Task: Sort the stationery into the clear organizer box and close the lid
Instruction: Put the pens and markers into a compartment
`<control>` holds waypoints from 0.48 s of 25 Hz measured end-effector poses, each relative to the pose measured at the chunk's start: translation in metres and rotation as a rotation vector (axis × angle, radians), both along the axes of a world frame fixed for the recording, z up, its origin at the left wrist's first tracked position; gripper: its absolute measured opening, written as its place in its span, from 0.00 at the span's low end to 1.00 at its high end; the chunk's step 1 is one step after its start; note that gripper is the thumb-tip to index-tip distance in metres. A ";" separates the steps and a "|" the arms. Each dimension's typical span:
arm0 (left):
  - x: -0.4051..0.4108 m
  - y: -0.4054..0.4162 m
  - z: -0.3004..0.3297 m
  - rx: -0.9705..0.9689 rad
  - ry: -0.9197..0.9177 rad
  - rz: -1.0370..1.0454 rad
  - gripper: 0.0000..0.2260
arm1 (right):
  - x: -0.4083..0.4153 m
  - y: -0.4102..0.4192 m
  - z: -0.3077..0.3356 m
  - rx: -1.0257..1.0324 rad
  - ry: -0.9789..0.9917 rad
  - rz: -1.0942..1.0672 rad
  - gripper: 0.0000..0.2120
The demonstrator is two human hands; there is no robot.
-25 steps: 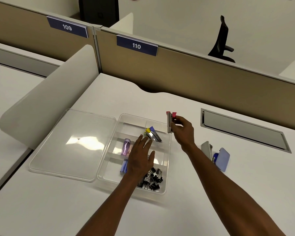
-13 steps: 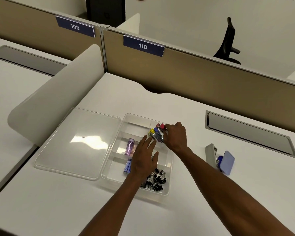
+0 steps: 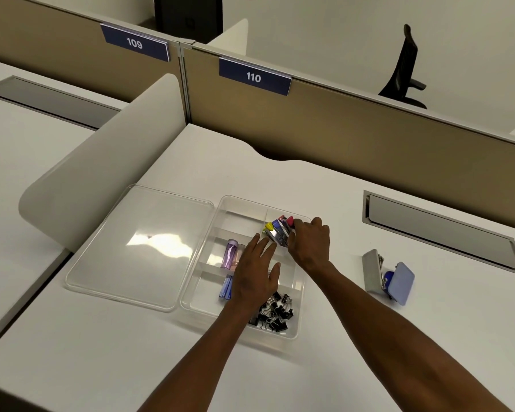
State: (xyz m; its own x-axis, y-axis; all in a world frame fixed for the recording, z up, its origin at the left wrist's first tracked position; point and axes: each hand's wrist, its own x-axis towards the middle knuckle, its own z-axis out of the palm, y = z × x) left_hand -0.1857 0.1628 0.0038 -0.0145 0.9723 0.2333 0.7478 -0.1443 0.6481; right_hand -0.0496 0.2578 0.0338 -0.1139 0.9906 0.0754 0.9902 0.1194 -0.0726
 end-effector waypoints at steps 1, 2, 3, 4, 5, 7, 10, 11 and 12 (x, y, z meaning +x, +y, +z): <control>0.000 0.000 0.000 -0.004 0.003 0.000 0.22 | 0.000 0.001 0.000 -0.005 -0.015 0.009 0.13; 0.000 0.000 0.000 -0.008 0.003 -0.001 0.22 | -0.001 0.002 0.001 -0.019 -0.038 0.028 0.12; 0.000 0.000 0.000 -0.009 0.002 -0.001 0.22 | -0.002 0.004 0.003 -0.040 -0.064 0.051 0.11; 0.000 0.000 0.000 -0.010 0.002 0.000 0.22 | -0.003 0.006 0.004 -0.063 -0.082 0.068 0.10; 0.000 0.000 0.000 -0.011 0.001 0.001 0.22 | -0.004 0.008 0.006 -0.084 -0.088 0.076 0.10; 0.000 0.000 0.000 -0.013 0.002 0.001 0.22 | -0.005 0.010 0.007 -0.104 -0.070 0.071 0.12; 0.000 -0.001 0.000 -0.009 -0.008 0.003 0.22 | -0.003 0.006 0.006 -0.076 0.003 0.039 0.15; 0.000 -0.001 0.000 -0.002 -0.010 0.003 0.22 | -0.001 0.004 0.006 -0.066 0.018 0.033 0.14; 0.000 -0.001 0.000 0.004 -0.010 0.002 0.22 | 0.000 0.003 0.006 -0.063 0.026 0.032 0.13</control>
